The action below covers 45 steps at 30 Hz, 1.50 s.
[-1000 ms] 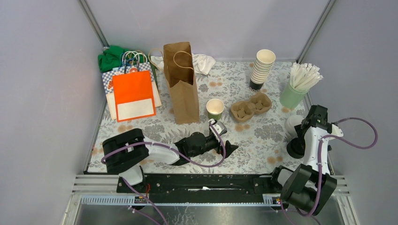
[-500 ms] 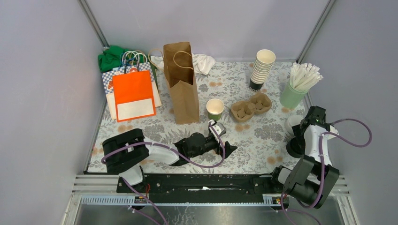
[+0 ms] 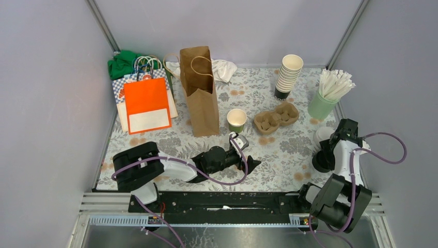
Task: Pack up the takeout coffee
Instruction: Move the cup lid to the center of the board.
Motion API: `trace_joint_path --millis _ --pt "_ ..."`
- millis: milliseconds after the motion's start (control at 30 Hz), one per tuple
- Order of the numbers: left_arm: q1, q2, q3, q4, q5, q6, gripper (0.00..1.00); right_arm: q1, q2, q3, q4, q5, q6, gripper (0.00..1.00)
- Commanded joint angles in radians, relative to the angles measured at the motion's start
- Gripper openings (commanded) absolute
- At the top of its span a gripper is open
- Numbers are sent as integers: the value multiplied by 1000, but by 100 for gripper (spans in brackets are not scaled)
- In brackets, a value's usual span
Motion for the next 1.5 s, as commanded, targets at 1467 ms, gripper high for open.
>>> trace_joint_path --millis 1467 --pt "-3 306 131 284 -68 37 99 785 228 254 -142 -25 10 98"
